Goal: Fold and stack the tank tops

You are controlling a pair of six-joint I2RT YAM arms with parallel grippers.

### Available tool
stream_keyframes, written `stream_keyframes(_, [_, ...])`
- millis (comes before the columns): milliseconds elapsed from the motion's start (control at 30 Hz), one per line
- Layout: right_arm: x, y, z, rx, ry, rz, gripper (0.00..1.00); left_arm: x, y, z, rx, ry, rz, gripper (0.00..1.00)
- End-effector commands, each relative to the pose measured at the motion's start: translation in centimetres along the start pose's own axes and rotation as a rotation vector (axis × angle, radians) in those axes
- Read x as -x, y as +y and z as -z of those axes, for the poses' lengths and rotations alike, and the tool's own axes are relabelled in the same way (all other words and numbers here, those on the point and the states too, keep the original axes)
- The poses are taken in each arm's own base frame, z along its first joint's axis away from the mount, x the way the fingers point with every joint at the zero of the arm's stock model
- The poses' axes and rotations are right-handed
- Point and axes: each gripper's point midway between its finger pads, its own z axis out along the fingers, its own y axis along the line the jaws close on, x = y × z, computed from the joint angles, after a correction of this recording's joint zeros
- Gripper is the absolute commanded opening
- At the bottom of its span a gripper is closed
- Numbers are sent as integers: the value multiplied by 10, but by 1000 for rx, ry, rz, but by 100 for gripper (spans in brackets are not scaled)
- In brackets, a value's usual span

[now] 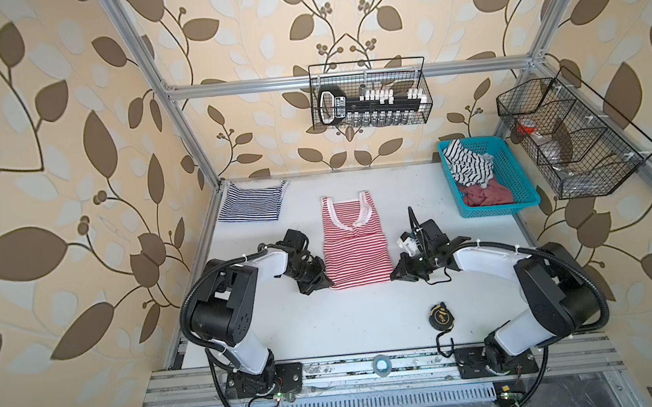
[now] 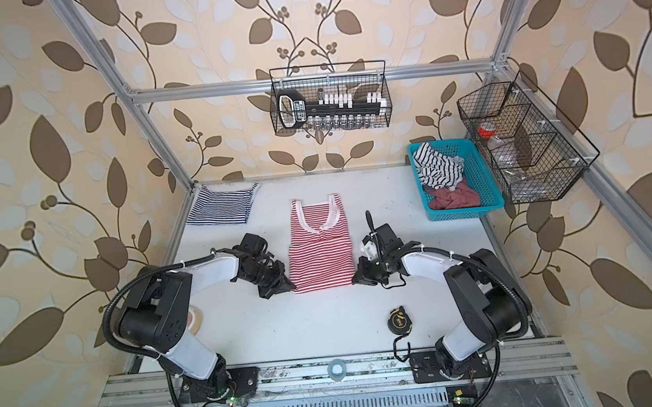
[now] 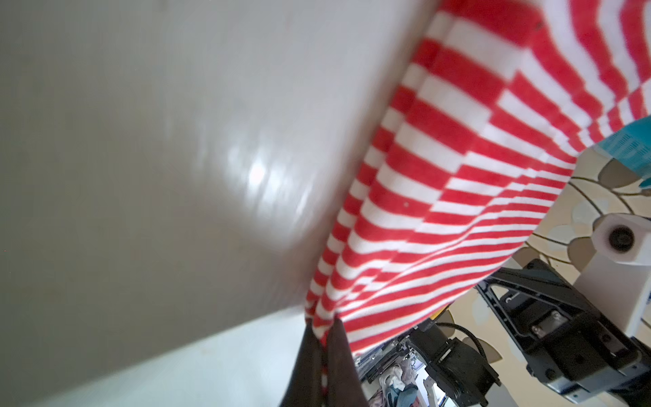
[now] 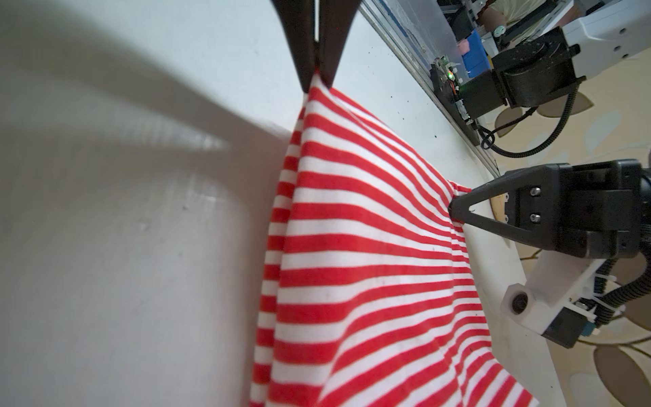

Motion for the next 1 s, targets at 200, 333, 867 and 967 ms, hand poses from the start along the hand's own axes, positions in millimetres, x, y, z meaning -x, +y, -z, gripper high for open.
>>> stream_keyframes(200, [-56, 4, 15, -6, -60, -9, 0, -46, 9, 29, 21, -75, -18, 0])
stream_keyframes(333, [-70, 10, 30, -15, -84, 20, 0, -61, 9, 38, -9, -102, -19, 0])
stream_keyframes(867, [-55, 58, 81, 13, -135, 137, 0, -69, -53, 101, -89, -230, -149, 0])
stream_keyframes(967, [-43, 63, 87, 22, -149, 144, 0, -61, -63, 103, -90, -250, -167, 0])
